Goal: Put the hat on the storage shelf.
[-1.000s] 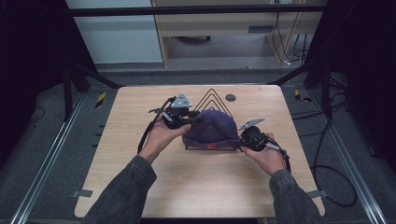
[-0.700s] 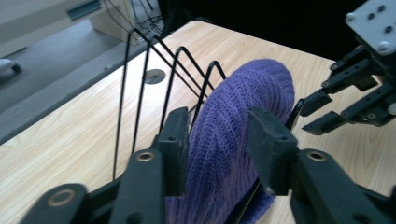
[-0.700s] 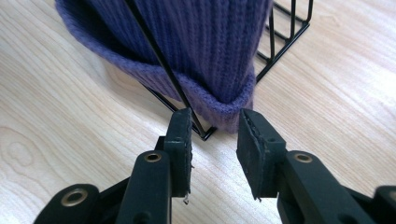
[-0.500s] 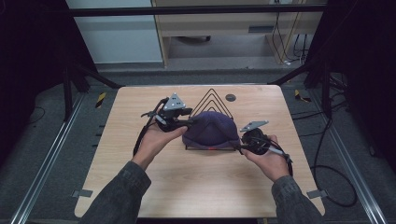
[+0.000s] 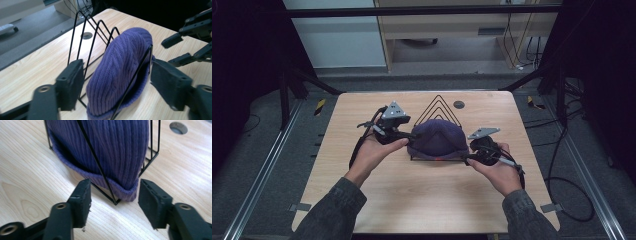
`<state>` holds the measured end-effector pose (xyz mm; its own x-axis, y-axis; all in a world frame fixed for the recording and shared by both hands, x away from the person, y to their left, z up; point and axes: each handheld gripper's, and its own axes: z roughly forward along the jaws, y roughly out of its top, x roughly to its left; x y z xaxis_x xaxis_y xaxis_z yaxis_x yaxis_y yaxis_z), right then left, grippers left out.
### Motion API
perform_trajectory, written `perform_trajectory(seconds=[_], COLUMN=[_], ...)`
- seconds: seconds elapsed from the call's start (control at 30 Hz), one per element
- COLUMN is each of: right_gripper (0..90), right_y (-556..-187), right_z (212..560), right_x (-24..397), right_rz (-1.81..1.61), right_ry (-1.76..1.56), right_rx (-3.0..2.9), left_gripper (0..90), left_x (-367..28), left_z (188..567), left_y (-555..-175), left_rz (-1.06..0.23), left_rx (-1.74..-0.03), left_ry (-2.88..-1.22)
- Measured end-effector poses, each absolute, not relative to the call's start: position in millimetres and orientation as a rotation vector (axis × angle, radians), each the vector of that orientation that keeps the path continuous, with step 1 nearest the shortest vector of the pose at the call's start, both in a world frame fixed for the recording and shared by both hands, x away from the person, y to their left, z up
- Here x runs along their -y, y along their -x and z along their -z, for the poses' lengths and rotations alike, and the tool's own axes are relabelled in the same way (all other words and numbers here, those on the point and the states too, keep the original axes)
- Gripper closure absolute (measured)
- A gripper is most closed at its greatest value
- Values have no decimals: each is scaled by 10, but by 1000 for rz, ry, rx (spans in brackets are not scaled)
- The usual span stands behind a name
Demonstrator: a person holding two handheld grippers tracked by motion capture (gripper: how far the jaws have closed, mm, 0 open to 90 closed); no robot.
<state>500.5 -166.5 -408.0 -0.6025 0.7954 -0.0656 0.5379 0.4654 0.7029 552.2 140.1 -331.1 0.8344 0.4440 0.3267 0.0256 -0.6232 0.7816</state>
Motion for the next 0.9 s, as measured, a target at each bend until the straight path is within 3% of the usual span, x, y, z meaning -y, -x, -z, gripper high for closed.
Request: perform_trajectory(seconds=[0.2,0.37,0.9], right_gripper=[278,195,120], right_y=[-4878,-4771,-4633], right_z=[3960,3895,3829], right_x=[1668,1667,1595], right_rz=[-959,-993,-1041], right_ry=[-1083,-1049,-991], right_rx=[-2281,-2258,-2258], left_gripper=[145,113,82], left_x=[-1483,-1559,-1765], left_z=[3315,3339,3472], left_y=[-5412,-5302,-5055], left_rz=[-632,-628,-640], left_rx=[-347,-340,-316], left_ry=[-2193,-2215,-2262])
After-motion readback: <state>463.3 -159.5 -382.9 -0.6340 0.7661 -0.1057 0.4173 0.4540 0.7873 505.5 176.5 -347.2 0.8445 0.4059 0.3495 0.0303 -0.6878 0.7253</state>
